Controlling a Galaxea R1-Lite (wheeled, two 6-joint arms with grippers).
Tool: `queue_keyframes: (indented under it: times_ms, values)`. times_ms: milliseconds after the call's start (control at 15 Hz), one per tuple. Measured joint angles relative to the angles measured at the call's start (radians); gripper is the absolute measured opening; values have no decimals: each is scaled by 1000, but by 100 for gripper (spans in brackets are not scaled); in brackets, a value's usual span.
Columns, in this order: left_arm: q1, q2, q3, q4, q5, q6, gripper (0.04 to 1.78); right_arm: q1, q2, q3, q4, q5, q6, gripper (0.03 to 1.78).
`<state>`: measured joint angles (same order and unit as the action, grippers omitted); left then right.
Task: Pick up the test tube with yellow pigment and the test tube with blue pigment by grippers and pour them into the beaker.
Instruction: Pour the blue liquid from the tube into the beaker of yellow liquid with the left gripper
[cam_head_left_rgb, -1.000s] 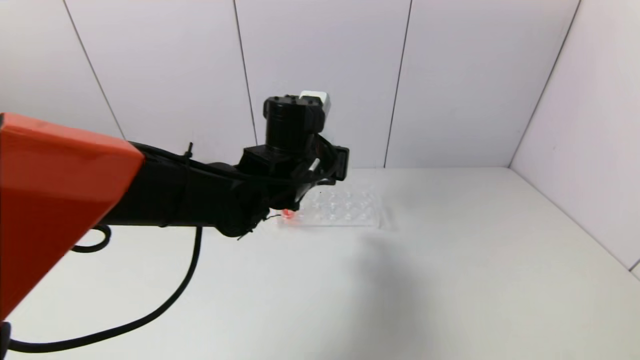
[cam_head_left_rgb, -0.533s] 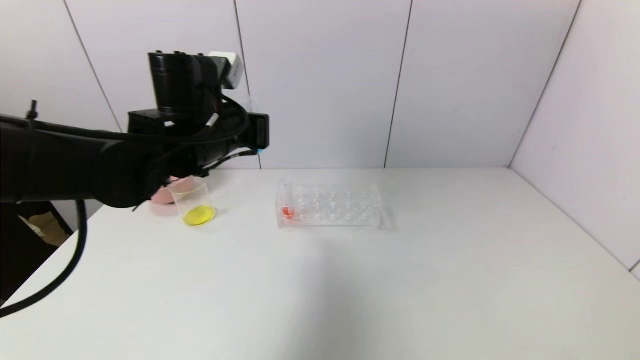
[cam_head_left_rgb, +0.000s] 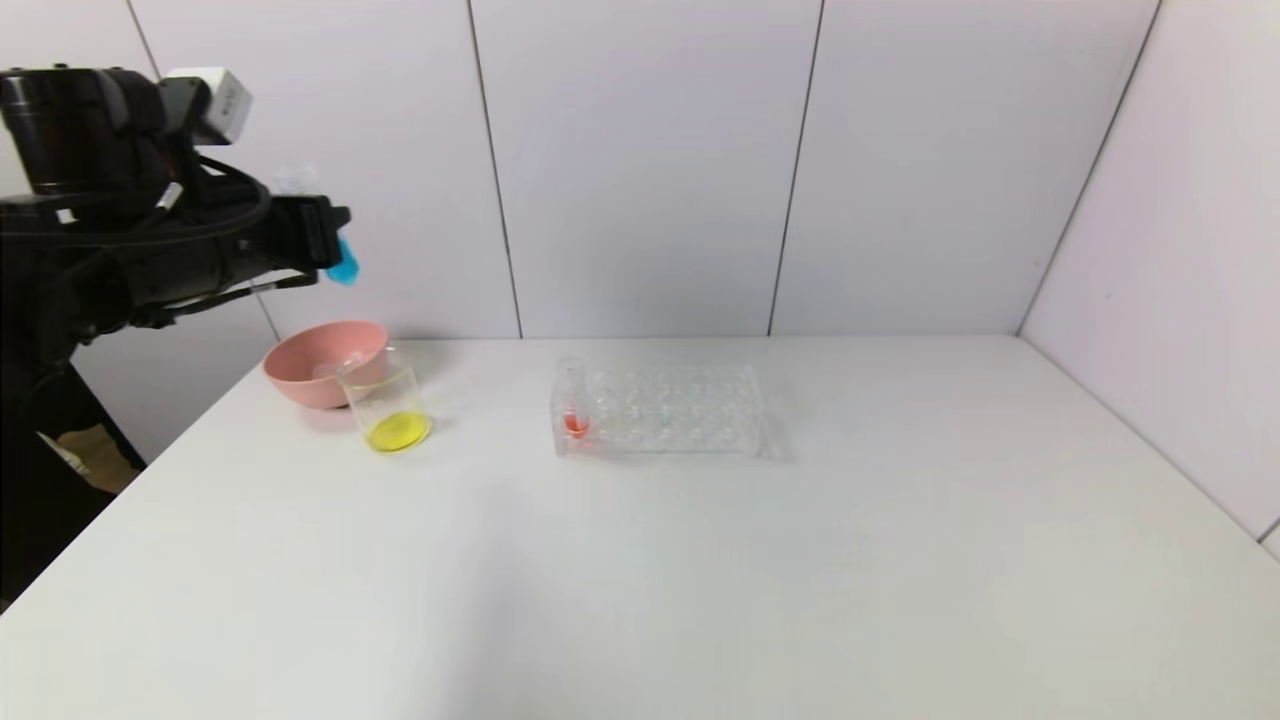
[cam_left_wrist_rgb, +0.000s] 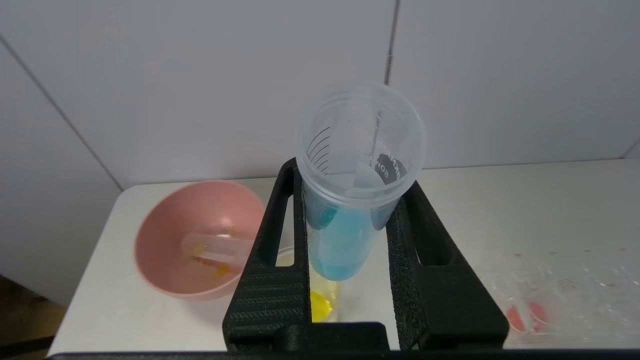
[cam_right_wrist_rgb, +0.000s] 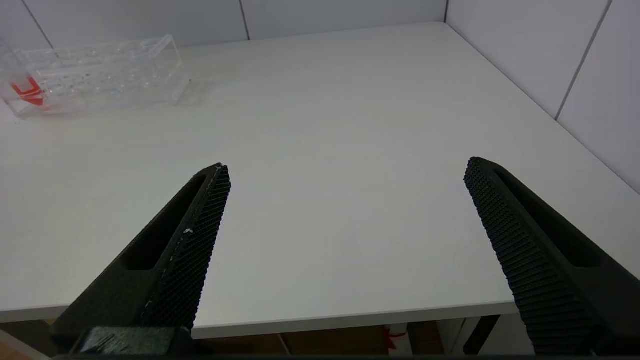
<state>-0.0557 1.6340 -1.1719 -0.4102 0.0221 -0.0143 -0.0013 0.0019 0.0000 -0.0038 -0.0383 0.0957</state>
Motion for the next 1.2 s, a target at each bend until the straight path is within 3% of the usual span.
queue_keyframes:
  times_ms: [200, 400, 1200]
  values:
    - [182, -23, 24, 3, -111, -2, 46, 0, 0, 0, 0, 0, 0, 171]
    - [301, -33, 44, 3, -206, -4, 46, 0, 0, 0, 0, 0, 0, 171]
    - [348, -28, 73, 0, -261, -10, 46, 0, 0, 0, 0, 0, 0, 171]
